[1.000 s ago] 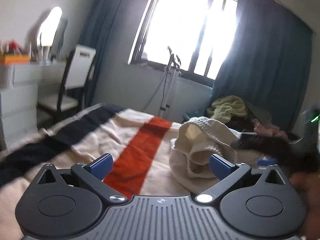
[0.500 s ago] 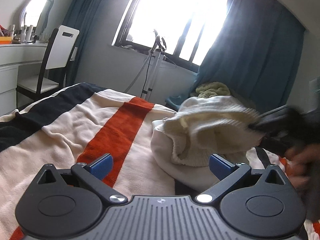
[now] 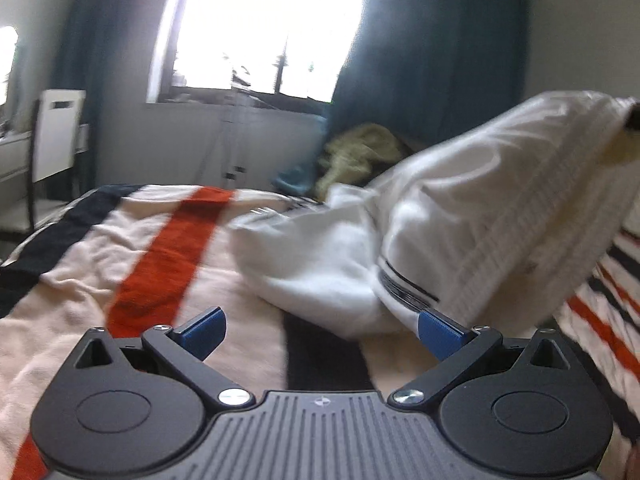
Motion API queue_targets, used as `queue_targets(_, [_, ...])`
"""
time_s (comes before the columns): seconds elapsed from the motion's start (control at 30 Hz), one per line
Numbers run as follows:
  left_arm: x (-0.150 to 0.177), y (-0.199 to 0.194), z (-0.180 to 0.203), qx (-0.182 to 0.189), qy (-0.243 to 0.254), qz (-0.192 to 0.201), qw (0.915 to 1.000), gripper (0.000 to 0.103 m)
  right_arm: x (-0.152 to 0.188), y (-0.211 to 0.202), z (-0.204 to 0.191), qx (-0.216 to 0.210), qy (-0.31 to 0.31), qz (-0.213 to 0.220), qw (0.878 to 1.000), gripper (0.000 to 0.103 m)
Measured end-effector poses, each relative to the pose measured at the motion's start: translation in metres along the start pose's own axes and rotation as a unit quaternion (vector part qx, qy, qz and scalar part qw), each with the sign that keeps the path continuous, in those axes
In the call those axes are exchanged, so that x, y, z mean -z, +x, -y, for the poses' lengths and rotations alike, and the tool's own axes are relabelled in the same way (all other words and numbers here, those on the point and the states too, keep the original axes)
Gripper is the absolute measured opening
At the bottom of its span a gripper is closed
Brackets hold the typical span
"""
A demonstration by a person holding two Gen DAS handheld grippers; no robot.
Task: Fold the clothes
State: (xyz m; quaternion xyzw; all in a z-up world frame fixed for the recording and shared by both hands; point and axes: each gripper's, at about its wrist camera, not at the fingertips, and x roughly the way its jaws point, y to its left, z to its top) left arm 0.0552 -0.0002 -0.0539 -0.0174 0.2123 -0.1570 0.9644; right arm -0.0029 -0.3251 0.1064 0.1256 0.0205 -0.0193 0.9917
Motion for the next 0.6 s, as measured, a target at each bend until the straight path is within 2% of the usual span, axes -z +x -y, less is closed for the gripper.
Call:
queue_targets(0.17, [0.015,0.013,0.055,0.044,0.095,-0.016,0.9943,0.103,0.019,-0.009,0.027,-0.007,0.020,-0.011,1.000,0.011])
queue_targets(0.3, [0.030,0.046,0.106,0.006,0.204,0.000,0.9790,0.103,0.027,-0.010,0.037,-0.003,0.026,-0.002,1.000,0.011])
queue_targets(0.4, [0.036,0.077,0.121,0.011,0.211,-0.009,0.9774,0.103,0.034,-0.009,0.041,0.006,0.027,0.005,1.000,0.011])
queue_targets(0.6, [0.048,0.132,0.131,-0.067,0.205,-0.039,0.9758,0.080,0.037,-0.002,0.052,0.028,0.027,0.007,0.999,0.011])
